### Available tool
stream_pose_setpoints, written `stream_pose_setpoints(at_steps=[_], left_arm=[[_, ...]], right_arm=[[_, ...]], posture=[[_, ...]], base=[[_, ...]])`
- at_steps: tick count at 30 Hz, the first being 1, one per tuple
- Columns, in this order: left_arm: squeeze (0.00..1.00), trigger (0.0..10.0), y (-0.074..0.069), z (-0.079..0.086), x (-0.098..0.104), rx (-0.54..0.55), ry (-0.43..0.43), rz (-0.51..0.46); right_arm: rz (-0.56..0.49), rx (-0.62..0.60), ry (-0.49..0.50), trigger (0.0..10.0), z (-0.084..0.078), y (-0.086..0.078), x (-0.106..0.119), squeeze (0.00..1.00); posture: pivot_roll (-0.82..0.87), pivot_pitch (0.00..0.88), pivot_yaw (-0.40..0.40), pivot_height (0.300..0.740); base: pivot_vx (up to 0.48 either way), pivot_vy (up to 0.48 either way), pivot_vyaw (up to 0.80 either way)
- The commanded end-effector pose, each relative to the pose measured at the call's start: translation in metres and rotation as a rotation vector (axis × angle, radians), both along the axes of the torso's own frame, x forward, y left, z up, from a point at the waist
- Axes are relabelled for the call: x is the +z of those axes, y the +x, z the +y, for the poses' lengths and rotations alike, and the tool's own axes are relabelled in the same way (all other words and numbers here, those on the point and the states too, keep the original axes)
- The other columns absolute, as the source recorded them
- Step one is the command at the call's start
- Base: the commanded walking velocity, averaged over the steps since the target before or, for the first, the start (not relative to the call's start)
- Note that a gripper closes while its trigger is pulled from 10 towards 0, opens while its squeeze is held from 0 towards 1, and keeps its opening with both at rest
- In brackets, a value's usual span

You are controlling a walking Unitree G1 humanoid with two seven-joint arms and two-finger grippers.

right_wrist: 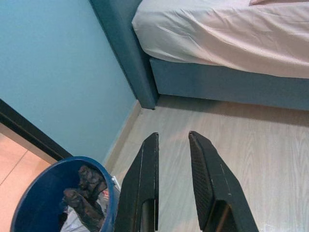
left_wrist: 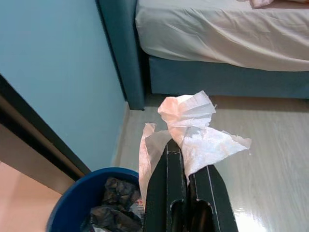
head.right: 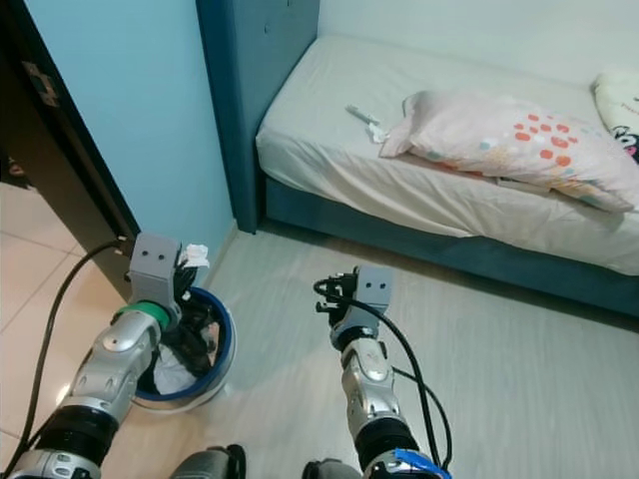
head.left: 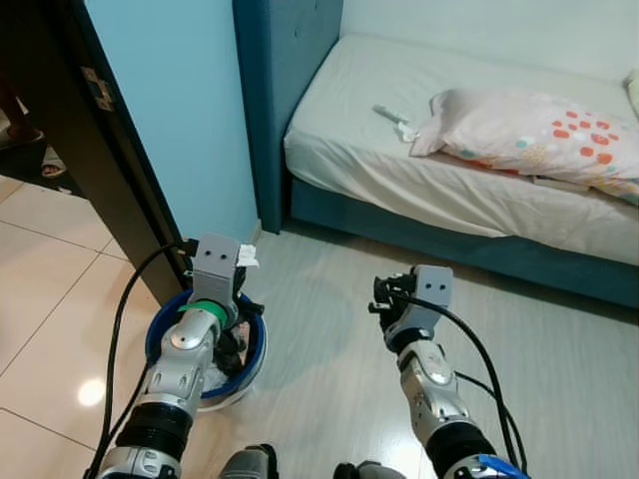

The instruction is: Clean up the room

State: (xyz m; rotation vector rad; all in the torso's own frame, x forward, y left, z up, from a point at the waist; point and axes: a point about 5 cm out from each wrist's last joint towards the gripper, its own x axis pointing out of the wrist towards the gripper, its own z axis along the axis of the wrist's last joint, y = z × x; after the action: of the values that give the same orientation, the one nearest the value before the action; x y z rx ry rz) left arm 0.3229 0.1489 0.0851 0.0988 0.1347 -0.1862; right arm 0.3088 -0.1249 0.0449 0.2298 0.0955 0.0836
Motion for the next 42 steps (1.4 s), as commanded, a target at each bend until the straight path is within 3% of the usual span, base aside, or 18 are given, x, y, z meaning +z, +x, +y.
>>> stream_pose_setpoints(at_steps=[1, 4, 10, 15, 21, 24, 29, 42], left_arm=[[0.0, 10.0, -0.002, 0.001, -0.006, 0.007, 0.0, 0.031], [0.0, 10.0, -0.002, 0.001, -0.006, 0.007, 0.0, 0.031], [0.0, 10.0, -0.004, 0.008, -0.011, 0.092, -0.011, 0.039], [0.0, 10.0, -0.005, 0.011, -0.013, 0.141, -0.01, 0.042], [0.0, 10.0, -0.002, 0.004, -0.012, 0.1, 0.047, 0.043], [0.0, 10.0, 0.002, 0.001, -0.011, 0.119, 0.027, 0.042], [0.0, 10.0, 0.002, -0.014, -0.01, 0.009, 0.018, 0.039], [0.0, 10.0, -0.002, -0.006, -0.023, 0.045, 0.06, 0.111]], right_arm=[[0.011, -0.001, 0.002, 10.0, 0.0, -0.003, -0.003, 0.0], [0.011, -0.001, 0.002, 10.0, 0.0, -0.003, -0.003, 0.0], [-0.02, 0.1, -0.113, 10.0, 0.007, -0.001, 0.001, 0.0], [-0.03, 0.114, -0.146, 10.0, 0.007, 0.002, 0.004, 0.0], [-0.037, 0.106, -0.159, 10.0, 0.003, 0.005, 0.007, 0.0], [-0.044, 0.09, -0.162, 10.0, 0.0, 0.006, 0.009, 0.0], [-0.042, 0.075, -0.165, 10.0, -0.004, 0.008, 0.011, 0.0], [-0.016, 0.051, -0.148, 10.0, -0.004, 0.001, 0.003, 0.0]], posture=[[0.14, 0.059, 0.043, 0.74], [0.14, 0.059, 0.043, 0.74], [0.13, 0.063, 0.022, 0.74], [0.12, 0.051, 0.012, 0.74], [0.1, 0.04, 0.015, 0.74], [0.09, 0.042, 0.018, 0.74], [0.08, 0.046, 0.011, 0.74], [0.09, 0.06, 0.029, 0.74]], base=[[0.0, 0.0, 0.0], [0.0, 0.0, 0.0], [0.0, 0.0, 0.0], [0.0, 0.0, 0.7], [0.0, 0.0, 0.8], [0.0, 0.0, 0.8], [0.0, 0.0, 0.8], [0.0, 0.0, 0.8]])
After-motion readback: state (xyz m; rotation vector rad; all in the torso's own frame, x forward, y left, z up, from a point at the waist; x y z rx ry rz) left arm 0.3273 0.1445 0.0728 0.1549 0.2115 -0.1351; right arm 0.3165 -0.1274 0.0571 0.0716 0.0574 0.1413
